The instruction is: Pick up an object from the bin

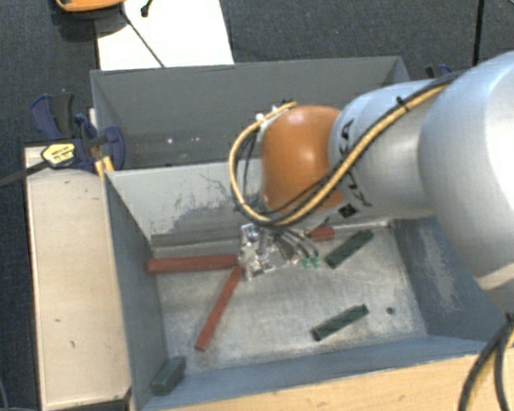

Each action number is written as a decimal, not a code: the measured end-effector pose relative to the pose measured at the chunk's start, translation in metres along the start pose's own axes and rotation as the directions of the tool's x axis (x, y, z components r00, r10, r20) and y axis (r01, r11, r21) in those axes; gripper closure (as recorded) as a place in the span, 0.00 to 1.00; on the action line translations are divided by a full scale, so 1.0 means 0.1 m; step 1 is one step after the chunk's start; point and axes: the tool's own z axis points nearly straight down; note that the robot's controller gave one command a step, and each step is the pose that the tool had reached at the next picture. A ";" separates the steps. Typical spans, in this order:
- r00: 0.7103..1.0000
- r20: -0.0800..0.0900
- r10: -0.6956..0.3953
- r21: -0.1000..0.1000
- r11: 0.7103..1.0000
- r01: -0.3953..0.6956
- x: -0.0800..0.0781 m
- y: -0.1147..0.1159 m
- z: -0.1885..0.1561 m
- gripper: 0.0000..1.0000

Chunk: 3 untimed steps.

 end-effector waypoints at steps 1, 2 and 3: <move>1.000 -0.008 0.001 0.001 1.000 -0.001 0.02 0.00 0.02 0.00; 1.000 -0.008 0.001 0.001 1.000 -0.001 0.02 0.00 0.02 0.00; 0.998 -0.006 -0.061 0.000 0.998 0.061 0.09 -0.05 0.02 0.00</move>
Offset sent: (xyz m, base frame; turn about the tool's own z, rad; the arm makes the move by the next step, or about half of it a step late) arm 0.0000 0.0000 0.0000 0.0000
